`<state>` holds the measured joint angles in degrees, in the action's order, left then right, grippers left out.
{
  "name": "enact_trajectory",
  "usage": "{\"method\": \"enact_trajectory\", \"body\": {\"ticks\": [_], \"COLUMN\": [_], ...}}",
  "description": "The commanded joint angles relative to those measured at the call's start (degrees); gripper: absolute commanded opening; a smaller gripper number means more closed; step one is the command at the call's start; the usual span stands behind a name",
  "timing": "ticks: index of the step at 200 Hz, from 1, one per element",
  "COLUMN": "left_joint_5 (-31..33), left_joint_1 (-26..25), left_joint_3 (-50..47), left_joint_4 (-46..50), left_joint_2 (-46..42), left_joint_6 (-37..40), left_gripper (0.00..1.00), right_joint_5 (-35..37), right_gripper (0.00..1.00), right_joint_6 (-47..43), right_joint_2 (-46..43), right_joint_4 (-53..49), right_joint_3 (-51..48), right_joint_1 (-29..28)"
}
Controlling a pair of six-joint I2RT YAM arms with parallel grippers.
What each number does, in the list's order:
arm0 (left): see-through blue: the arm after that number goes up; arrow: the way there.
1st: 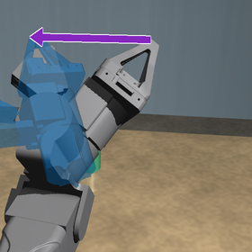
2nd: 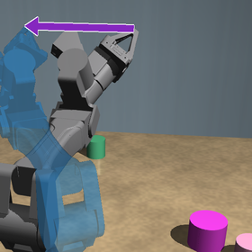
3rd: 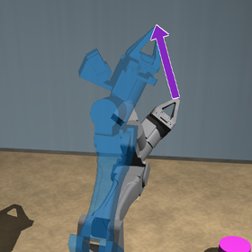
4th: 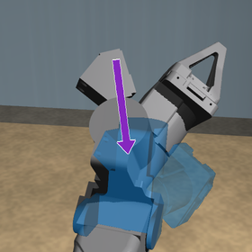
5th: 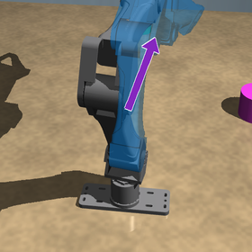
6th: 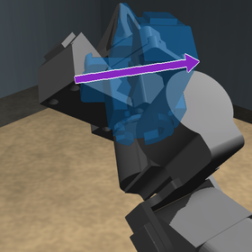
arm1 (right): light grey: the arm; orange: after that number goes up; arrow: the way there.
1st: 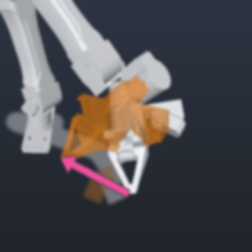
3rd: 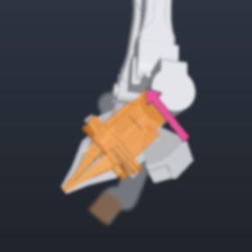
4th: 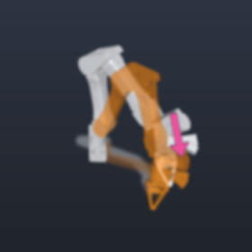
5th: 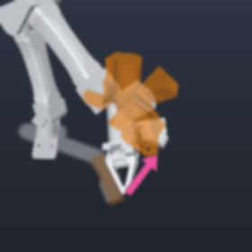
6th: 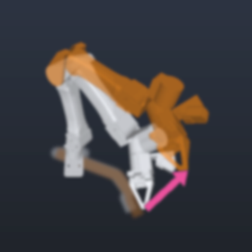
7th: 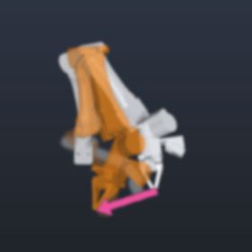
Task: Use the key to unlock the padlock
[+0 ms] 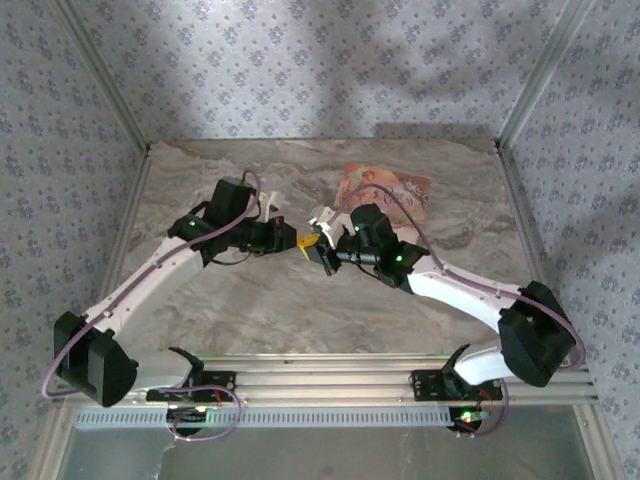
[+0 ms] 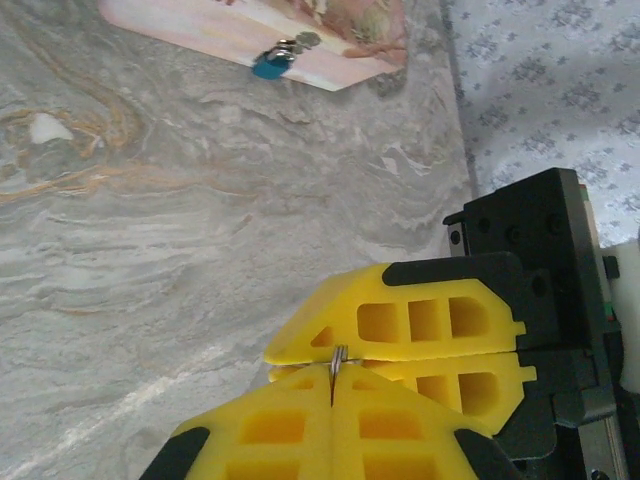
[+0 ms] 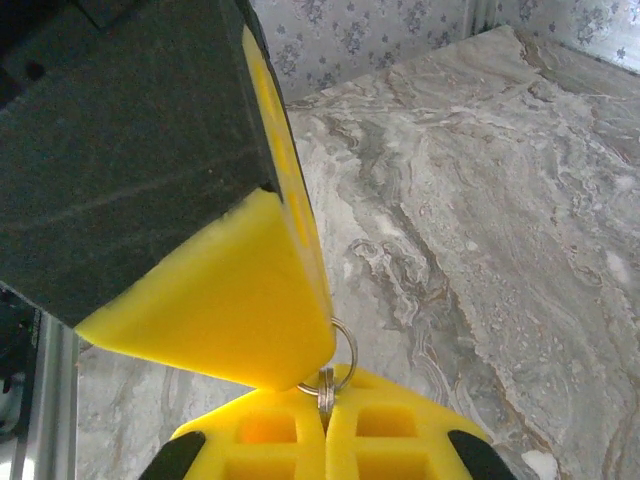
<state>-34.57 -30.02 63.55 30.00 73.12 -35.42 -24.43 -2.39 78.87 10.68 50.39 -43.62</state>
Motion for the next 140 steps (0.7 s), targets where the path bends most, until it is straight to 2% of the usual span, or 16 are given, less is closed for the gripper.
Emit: {"method": "enact_trajectory", "body": {"ticks": [1,53,94,109,140], "left_joint_5": [2.14,1.61,2.22,2.23,-0.37], "left_joint_1": [0.93,0.99,1.01,1.01,0.78], "left_joint_3": [-0.66,-1.67,-1.85,-1.69,-2.79], "left_joint_4": [-0.27,-2.17,-2.33,-2.62,-7.41], "left_joint_2": [-0.79,-1.04,-1.49,-1.77,-4.62], "left_joint_6": [0.80,0.22,0.09,0.17,4.93], "left_gripper": [0.06,0.14,0.27,0.28,0.32], "right_joint_5": [-2.56,-5.41,-9.76,-11.04,-14.61], "right_gripper": [0.00,0.00,0.00,0.00,0.00], "right_joint_6": [0.47,0.37,0.33,0.20,-0.28], "right_joint_2": [-3.73,-5.48,-4.72,-4.43,-3.58], "right_joint_4": [-4.56,-9.73,-13.95,-15.03,-17.99], "right_joint_3": [0.37,1.20,3.37,3.82,5.18], "right_joint_1": [1.24,2.60,3.96,4.49,5.12]}}
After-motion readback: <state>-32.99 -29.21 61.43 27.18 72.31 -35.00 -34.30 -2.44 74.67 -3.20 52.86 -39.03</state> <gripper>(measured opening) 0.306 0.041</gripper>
